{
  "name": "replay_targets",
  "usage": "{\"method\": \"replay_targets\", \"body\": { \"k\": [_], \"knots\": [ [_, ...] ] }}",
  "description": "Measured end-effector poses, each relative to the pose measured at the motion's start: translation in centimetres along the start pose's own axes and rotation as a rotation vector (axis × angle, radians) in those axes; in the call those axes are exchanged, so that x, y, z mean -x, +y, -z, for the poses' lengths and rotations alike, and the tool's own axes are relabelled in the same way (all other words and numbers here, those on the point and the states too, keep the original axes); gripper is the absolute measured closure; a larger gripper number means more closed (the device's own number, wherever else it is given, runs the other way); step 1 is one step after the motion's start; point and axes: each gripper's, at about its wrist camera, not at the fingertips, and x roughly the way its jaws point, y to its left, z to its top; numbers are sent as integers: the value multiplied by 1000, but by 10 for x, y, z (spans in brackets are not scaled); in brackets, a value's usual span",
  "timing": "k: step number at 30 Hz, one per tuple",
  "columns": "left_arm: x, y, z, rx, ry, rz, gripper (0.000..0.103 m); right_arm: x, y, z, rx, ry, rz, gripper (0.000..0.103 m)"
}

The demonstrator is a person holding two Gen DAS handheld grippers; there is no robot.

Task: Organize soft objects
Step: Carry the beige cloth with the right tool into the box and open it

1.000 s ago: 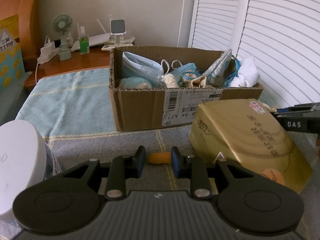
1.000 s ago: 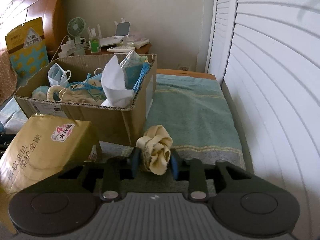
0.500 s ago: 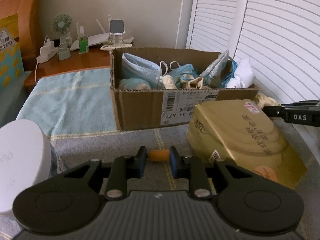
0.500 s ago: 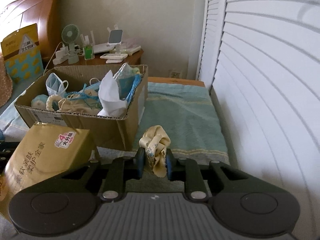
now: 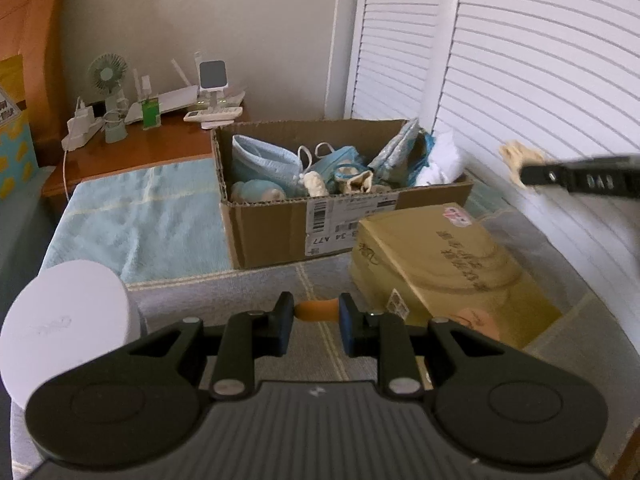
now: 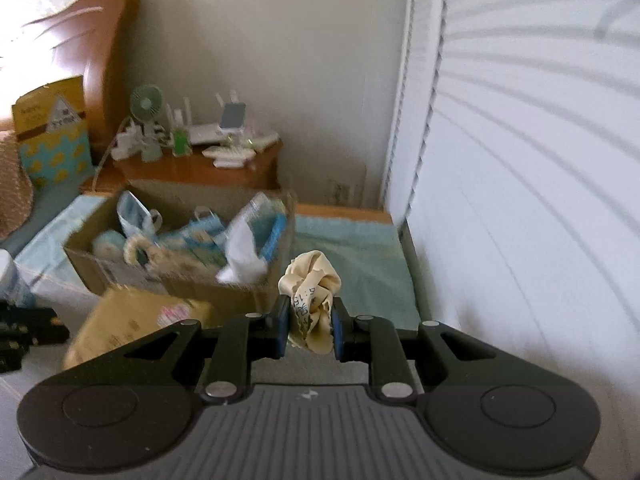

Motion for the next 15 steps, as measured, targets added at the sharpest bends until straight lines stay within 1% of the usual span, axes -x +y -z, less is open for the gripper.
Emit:
{"method": "replay_targets", "body": {
  "k": [6,11,12,13,14,15],
  "knots": [
    [14,2,-2,-27,-20,0,81,-1,27,-30,71,-51,-77,78],
    [22,5,-4,-30,-32,-10,81,-19,51,-54,114,-63,-146,77],
    [22,6,-4,-29,-33,-12,81,-23,54,-56,121,-64,-153,72],
    [23,6,-5,-29,-33,-14,81,-25,57,-57,125,-62,-156,55],
    [22,6,-5,-30,-29,-11,81,-29,60,-58,126,-55,-152,44],
    [22,7,-6,-28,-24,-4,81,-31,61,-58,125,-54,-144,29]
  ]
}}
